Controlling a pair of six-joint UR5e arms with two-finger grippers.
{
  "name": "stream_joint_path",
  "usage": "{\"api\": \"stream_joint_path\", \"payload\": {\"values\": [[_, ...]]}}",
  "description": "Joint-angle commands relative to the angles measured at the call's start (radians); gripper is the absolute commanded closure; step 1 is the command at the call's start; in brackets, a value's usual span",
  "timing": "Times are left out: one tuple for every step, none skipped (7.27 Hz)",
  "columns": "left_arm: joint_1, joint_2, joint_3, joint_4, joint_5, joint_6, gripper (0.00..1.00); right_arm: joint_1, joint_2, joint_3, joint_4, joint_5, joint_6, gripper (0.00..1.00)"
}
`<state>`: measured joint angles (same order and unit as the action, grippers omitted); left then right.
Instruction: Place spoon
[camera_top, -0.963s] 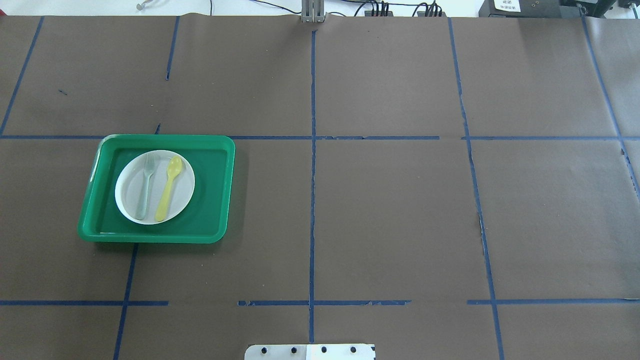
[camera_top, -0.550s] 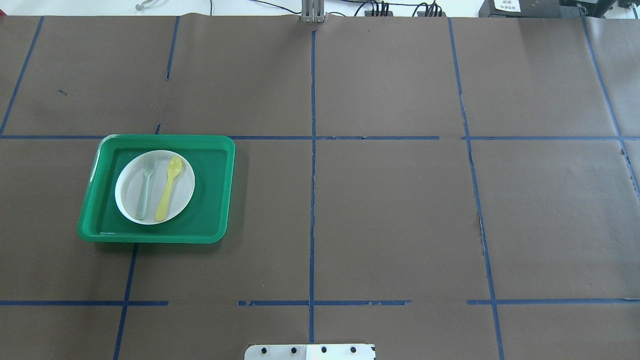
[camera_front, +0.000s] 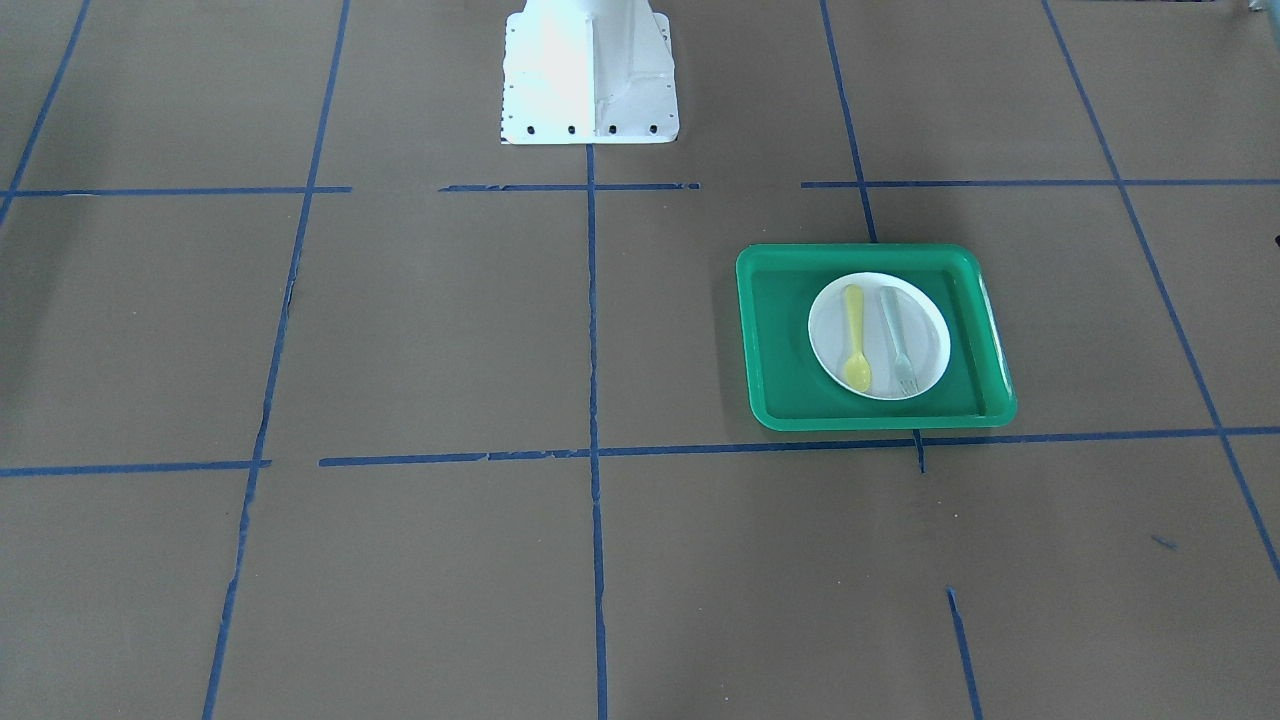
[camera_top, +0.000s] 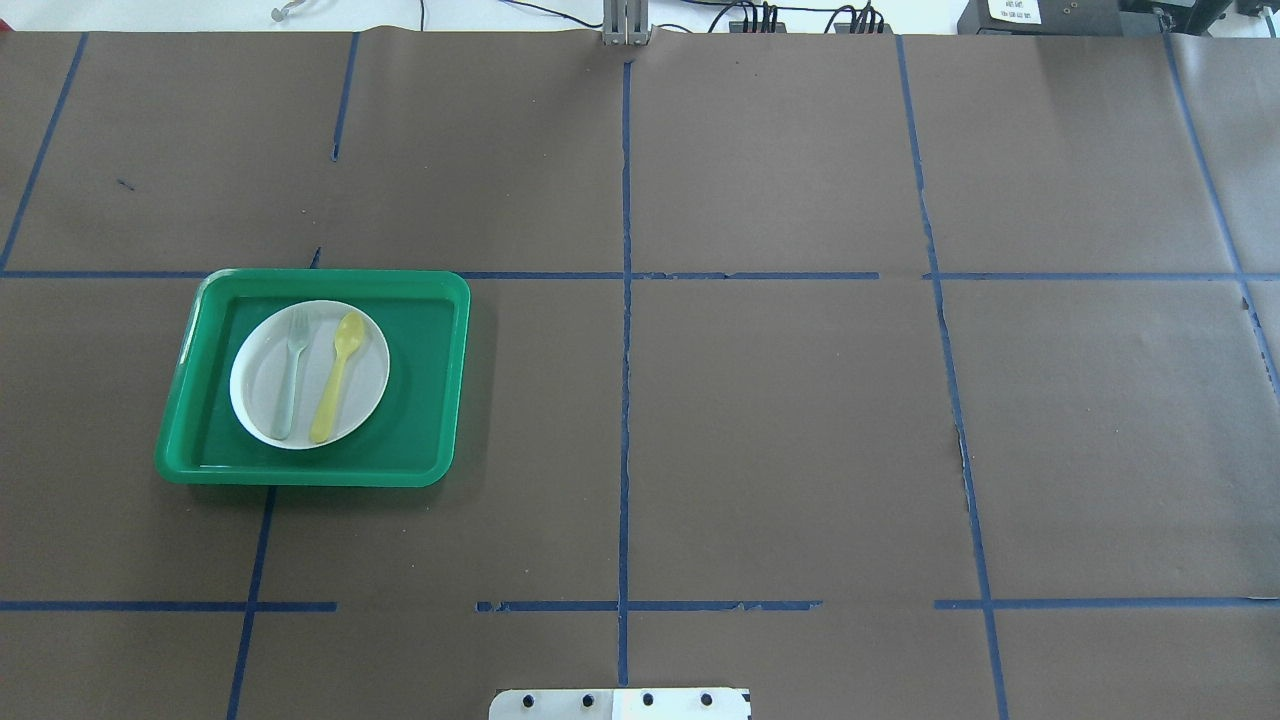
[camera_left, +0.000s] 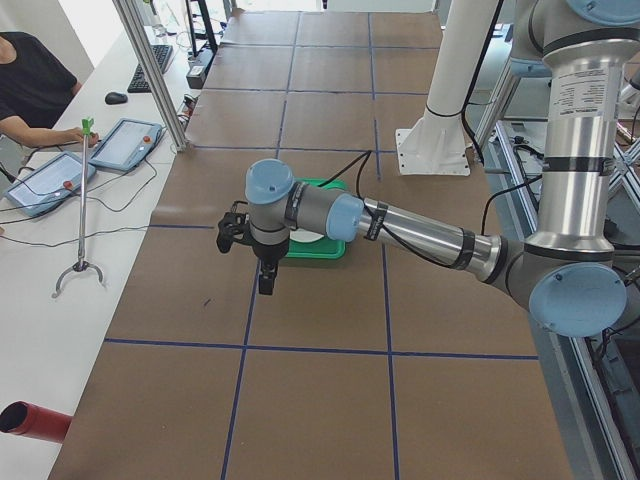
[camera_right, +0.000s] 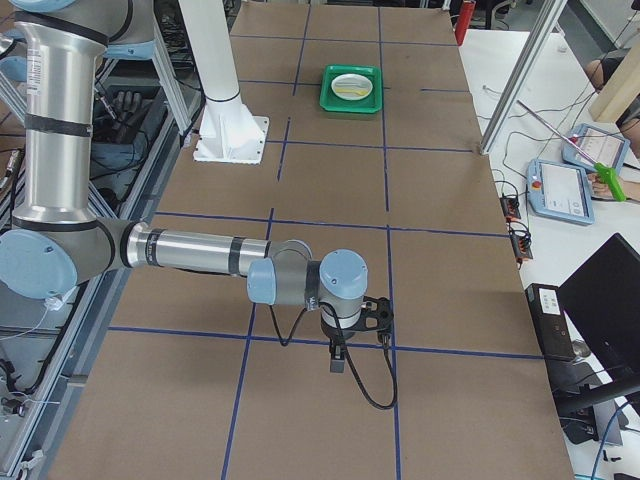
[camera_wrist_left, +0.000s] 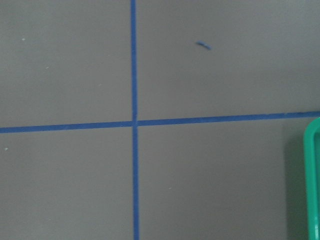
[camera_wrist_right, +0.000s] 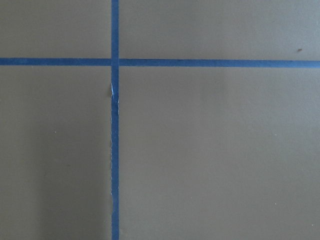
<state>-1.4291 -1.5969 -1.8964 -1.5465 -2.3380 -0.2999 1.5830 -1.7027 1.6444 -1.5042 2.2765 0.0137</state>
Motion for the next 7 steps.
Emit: {"api": "stream_joint_path", "payload": {"values": [[0.215, -0.095, -0.033, -0.072, 0.008, -0.357, 0.0, 0.0, 0.0, 0.0, -0.001, 0.0, 0.0, 0.0], [0.31, -0.154, -0.032, -0.072, 0.091, -0.487, 0.0, 0.0, 0.0, 0.0, -0.001, 0.0, 0.0, 0.0], [0.41, -0.187, -0.021, -0.073, 0.165, -0.59, 0.0, 0.0, 0.0, 0.0, -0.001, 0.0, 0.0, 0.0], [0.499, -0.224, 0.009, -0.073, 0.237, -0.66, 0.0, 0.0, 0.0, 0.0, -0.001, 0.0, 0.0, 0.0], [0.55, -0.247, 0.054, -0.092, 0.282, -0.709, 0.0, 0.0, 0.0, 0.0, -0.001, 0.0, 0.0, 0.0], [0.585, -0.248, 0.098, -0.175, 0.293, -0.744, 0.0, 0.0, 0.0, 0.0, -0.001, 0.0, 0.0, 0.0], [0.614, -0.248, 0.14, -0.254, 0.296, -0.801, 0.0, 0.0, 0.0, 0.0, -0.001, 0.0, 0.0, 0.0]]}}
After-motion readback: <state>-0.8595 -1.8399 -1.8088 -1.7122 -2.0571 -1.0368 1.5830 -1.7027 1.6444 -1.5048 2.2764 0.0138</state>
